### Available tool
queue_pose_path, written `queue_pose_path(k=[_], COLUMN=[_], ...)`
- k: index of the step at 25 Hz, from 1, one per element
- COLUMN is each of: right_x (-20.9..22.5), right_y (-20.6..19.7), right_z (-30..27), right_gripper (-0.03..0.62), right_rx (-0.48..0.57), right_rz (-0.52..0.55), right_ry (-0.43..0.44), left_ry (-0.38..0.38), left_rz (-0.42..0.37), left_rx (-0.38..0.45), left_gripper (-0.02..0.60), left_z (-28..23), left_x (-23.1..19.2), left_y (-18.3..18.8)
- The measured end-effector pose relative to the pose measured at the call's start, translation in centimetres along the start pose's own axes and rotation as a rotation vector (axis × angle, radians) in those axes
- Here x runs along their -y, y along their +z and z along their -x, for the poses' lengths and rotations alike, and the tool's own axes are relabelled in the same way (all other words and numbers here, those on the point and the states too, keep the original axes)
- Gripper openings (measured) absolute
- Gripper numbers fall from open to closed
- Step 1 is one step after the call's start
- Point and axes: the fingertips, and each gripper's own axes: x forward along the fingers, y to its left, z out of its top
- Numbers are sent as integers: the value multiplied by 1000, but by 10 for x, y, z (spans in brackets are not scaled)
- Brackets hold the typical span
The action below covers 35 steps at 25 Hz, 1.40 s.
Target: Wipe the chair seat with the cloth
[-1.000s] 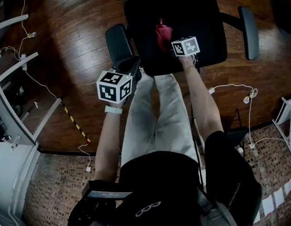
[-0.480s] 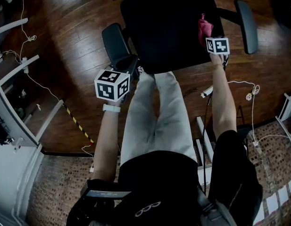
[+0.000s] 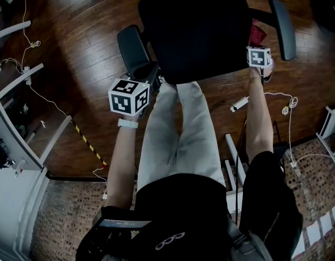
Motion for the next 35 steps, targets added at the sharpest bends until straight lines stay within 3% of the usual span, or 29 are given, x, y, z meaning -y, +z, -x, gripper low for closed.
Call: queue_pose_path(k=[5,10,16,23,26,28,31,35], right_x=[-92,-201,-304,-385,-418,-443,-455,-427], right_y=[2,14,37,41,36,27,6,2], right_z=[-6,8,40,90,117,135,130,109], right_gripper=[68,67,67,69,69,69,69,67], right_rx=[1,42,114,180,188,191,162,170], right_rz=[114,80,128,75,30,67,180,116], right_ry=[124,320,524,834,1027,1142,1116,1072], left_ry=[-8,-31,-57,-102,-116,-120,-128,-130], left_rz=[0,6,-12,-15,-11,-12,-12,-17], left_rx=[-1,0,6,5,-1,-10,-24,-31], left_gripper=[-11,-11,-11,-11,-11,-11,-11,-11], left_z=[-1,0,0,2,1,1,0,1], left_x=[-1,0,2,4,5,5,6,6], left_y=[0,0,2,1,1,0,-1,1])
